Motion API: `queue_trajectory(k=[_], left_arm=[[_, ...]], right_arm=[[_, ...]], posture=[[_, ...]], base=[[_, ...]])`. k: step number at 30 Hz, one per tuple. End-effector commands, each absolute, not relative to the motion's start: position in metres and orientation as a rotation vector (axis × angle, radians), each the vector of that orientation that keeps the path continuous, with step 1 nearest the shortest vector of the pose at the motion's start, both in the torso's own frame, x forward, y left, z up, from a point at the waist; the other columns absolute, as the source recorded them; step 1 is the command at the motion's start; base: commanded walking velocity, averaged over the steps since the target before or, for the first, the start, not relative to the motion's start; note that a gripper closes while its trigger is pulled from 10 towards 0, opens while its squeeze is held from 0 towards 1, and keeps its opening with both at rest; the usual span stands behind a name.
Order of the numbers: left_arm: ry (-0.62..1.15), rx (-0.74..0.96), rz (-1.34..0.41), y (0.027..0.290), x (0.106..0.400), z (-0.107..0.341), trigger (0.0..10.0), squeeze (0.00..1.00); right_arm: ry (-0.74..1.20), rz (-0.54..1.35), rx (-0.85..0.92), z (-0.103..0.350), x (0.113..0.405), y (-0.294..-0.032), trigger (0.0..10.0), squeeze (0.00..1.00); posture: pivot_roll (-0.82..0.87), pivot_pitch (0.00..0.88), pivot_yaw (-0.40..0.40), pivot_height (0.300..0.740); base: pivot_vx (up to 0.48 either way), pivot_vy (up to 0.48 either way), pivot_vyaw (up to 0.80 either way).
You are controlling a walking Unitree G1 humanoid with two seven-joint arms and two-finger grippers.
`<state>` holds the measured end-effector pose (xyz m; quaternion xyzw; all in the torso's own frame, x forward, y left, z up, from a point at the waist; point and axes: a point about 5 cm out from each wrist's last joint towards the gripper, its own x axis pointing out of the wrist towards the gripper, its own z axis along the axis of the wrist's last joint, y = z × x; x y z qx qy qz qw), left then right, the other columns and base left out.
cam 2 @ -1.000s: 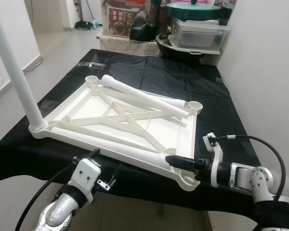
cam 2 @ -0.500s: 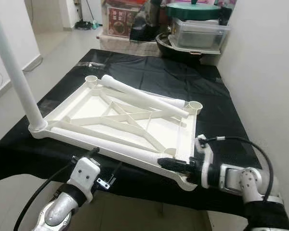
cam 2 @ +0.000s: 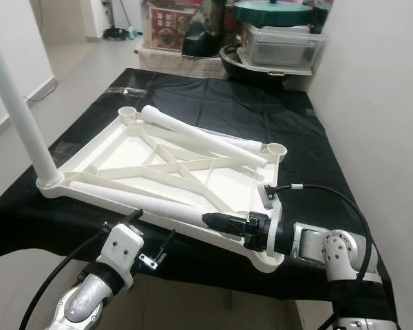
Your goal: Building children table
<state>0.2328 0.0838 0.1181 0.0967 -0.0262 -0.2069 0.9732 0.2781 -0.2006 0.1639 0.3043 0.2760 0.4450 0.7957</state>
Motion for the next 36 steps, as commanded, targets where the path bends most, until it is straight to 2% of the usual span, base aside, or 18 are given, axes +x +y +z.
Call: queue_trajectory(k=[1,5,6,8,15,23,31,33,35,36], left_arm=[[-0.036,0.197,-0.416,0.083,0.232,0.116,10.0,0.00],[-0.035,0.197,-0.416,0.083,0.232,0.116,10.0,0.00],[-0.035,0.198,-0.416,0.083,0.232,0.116,10.0,0.00],[-0.034,0.198,-0.416,0.084,0.232,0.115,10.0,0.00],[-0.032,0.199,-0.417,0.084,0.232,0.115,10.0,0.00],[-0.030,0.201,-0.417,0.085,0.232,0.114,10.0,0.00],[-0.027,0.202,-0.422,0.086,0.232,0.113,10.0,0.00],[-0.025,0.155,-0.420,0.088,0.232,0.115,10.0,0.00],[-0.025,0.155,-0.420,0.088,0.232,0.115,10.0,0.00],[-0.020,0.085,-0.387,0.093,0.236,0.118,10.0,0.00]], right_arm=[[0.560,0.993,0.674,0.171,0.277,-0.199,10.0,0.00],[0.543,1.000,0.671,0.172,0.279,-0.197,10.0,0.00],[0.530,0.998,0.669,0.173,0.280,-0.197,0.3,0.00],[0.519,0.997,0.668,0.173,0.281,-0.197,0.0,0.00],[0.486,0.959,0.673,0.174,0.287,-0.201,0.0,0.00],[0.446,0.878,0.684,0.173,0.293,-0.218,0.0,0.00],[0.403,0.891,0.699,0.178,0.291,-0.226,0.0,0.00],[0.317,0.913,0.779,0.184,0.291,-0.231,0.0,0.00],[0.317,0.913,0.779,0.184,0.291,-0.231,0.0,0.00],[0.302,0.912,0.802,0.183,0.291,-0.231,0.0,0.00]], posture=[[0.03,0.061,-0.091,0.740],[0.03,0.062,-0.090,0.740],[0.03,0.062,-0.090,0.740],[0.03,0.061,-0.088,0.740],[0.03,0.063,-0.085,0.740],[0.03,0.057,-0.085,0.740],[0.04,0.047,-0.083,0.740],[0.04,0.039,-0.082,0.740],[0.04,0.039,-0.082,0.740],[0.04,0.034,-0.079,0.740]], base=[[0.000,0.000,0.00],[0.000,0.000,0.00],[0.000,0.000,0.00],[0.000,0.000,0.00],[0.000,0.000,0.00],[0.000,0.000,0.00],[0.000,0.000,0.00],[0.000,0.000,0.00],[0.000,0.000,0.00],[0.000,0.000,0.00]])
